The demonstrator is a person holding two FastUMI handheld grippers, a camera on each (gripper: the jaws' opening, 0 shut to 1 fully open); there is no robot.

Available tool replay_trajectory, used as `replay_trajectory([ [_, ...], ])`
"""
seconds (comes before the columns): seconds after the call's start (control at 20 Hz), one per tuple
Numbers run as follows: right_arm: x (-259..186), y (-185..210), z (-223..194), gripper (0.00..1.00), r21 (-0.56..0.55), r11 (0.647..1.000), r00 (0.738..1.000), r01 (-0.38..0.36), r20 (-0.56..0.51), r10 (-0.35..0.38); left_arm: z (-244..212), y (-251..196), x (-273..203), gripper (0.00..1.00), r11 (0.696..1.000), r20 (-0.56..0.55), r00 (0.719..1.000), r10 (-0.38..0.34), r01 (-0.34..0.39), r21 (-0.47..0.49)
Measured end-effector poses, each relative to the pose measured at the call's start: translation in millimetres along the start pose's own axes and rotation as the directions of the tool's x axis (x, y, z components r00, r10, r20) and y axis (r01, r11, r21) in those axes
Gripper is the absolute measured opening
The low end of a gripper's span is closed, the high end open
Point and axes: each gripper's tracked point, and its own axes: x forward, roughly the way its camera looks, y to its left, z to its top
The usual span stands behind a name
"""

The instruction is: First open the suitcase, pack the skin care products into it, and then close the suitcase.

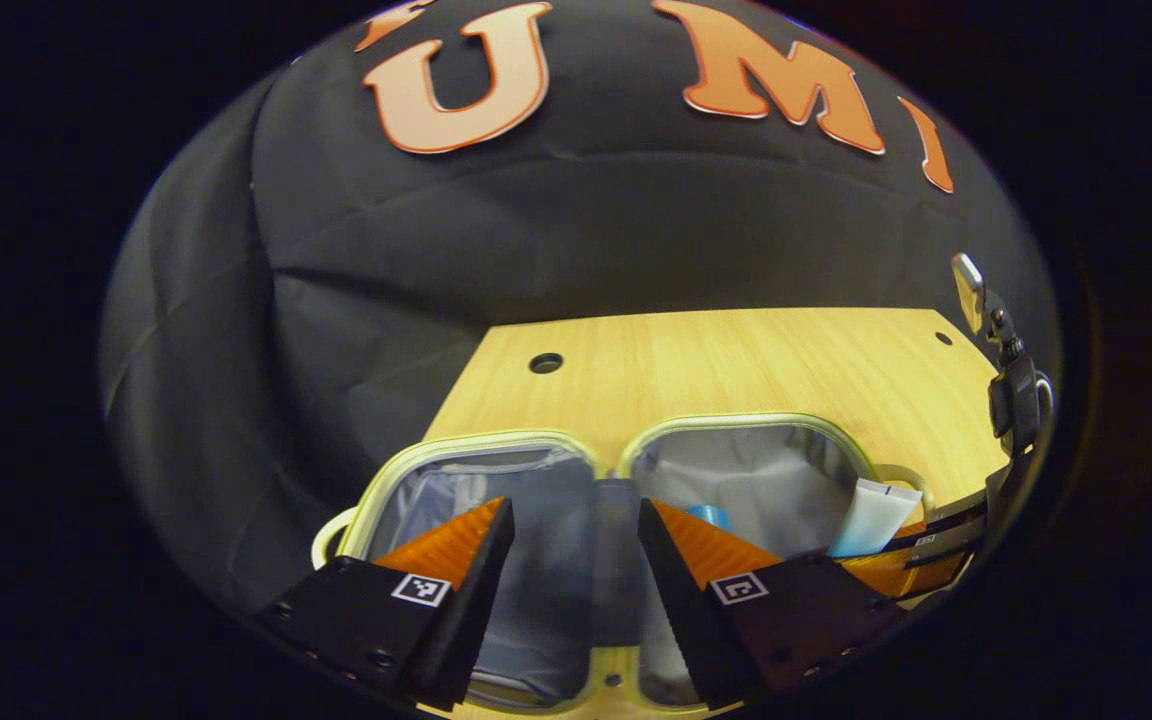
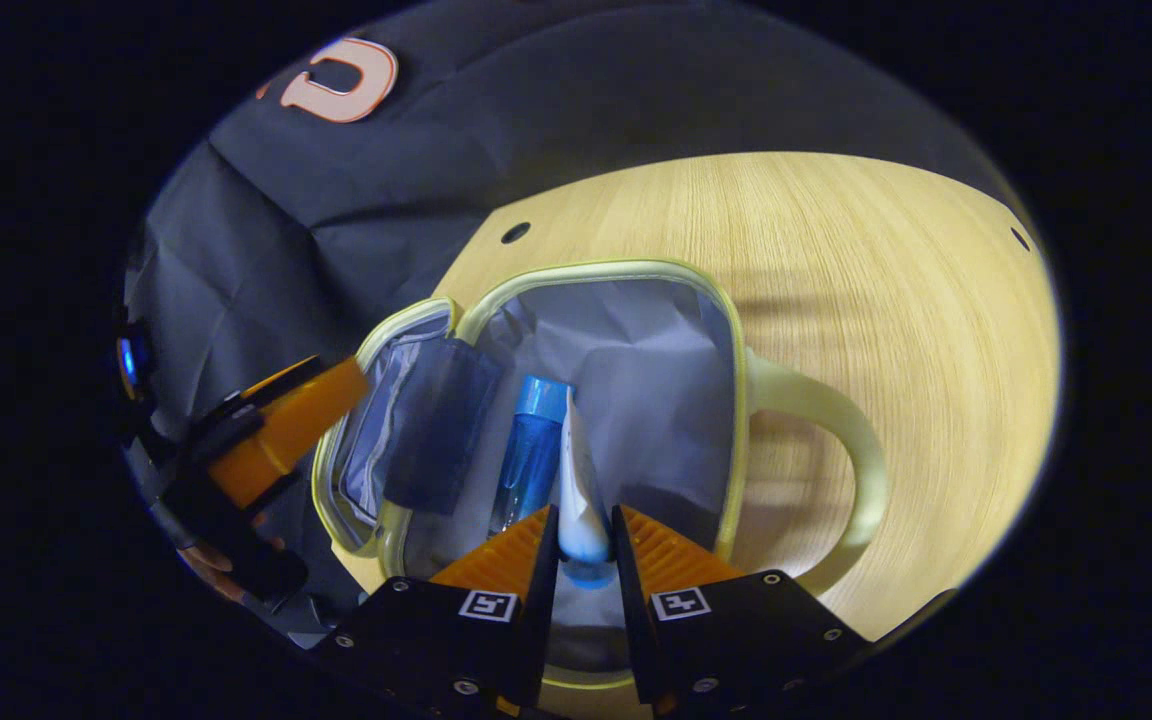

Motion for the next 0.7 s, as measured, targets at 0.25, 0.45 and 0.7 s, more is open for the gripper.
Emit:
replay_trajectory([
  [0.25, 10.4, -0.2, 1.1, 0.38, 0.046, 0.998, 0.999, 0.031, -0.021, -0.030, -23.4, 75.0, -7.7, 0.79, 0.986, -0.016, 0.991, 0.133, -0.134, -0.102],
  [0.45, 8.8, 2.1, 5.4, 0.34, 0.062, 0.998, 1.000, 0.027, -0.006, -0.027, -37.9, 128.3, -8.5, 0.81, 0.955, -0.010, 0.975, 0.221, -0.219, -0.200],
  [0.7, -18.6, -2.4, 26.5, 0.60, 0.034, 0.999, 0.995, 0.037, 0.093, -0.040, -38.2, 190.0, -7.4, 0.84, 0.896, -0.006, 0.958, 0.287, -0.271, -0.351],
])
